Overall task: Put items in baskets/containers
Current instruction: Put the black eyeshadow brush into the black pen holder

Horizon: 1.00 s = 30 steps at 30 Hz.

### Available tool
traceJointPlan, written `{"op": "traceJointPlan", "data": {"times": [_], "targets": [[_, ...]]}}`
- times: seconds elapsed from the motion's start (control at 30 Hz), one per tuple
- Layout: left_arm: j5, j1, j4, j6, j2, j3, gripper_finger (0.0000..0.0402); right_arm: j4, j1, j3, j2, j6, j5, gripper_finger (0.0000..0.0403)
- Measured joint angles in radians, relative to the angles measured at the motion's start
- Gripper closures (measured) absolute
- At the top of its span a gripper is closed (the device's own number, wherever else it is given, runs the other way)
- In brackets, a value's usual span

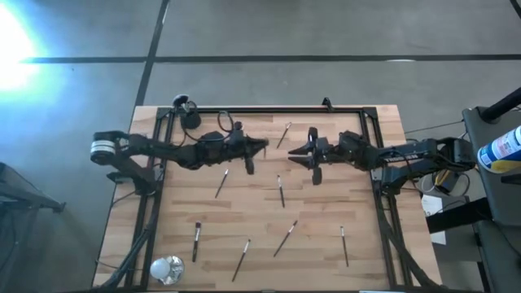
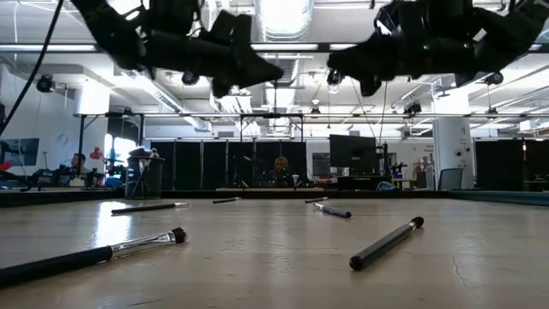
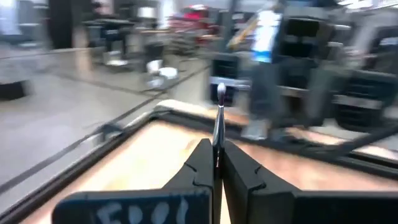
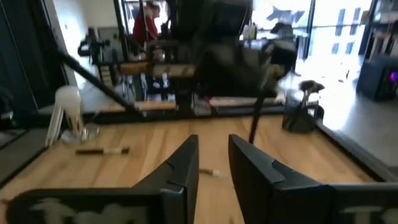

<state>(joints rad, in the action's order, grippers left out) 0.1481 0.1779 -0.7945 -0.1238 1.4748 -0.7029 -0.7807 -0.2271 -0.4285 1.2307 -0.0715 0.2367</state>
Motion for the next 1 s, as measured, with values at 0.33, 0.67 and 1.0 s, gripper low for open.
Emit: {"op": "traceJointPlan", "data": {"times": [0.33, 0.67, 1.0], "targets": [[0.321, 0.188, 0.102, 0.017, -0.245, 0.161, 0.0392, -0.162, 0.000, 0.144, 0.010, -0.026, -0.003, 0.0392], [0.378, 0.515, 0.293, 0.008, -0.370, 0.170, 0.0392, -0.255, 0.000, 0.200, 0.009, -0.025, -0.003, 0.0394], [0.433, 0.649, 0.290, 0.044, -0.353, 0.187, 0.0392, -0.251, 0.000, 0.202, 0.009, 0.015, -0.003, 0.0394]]}}
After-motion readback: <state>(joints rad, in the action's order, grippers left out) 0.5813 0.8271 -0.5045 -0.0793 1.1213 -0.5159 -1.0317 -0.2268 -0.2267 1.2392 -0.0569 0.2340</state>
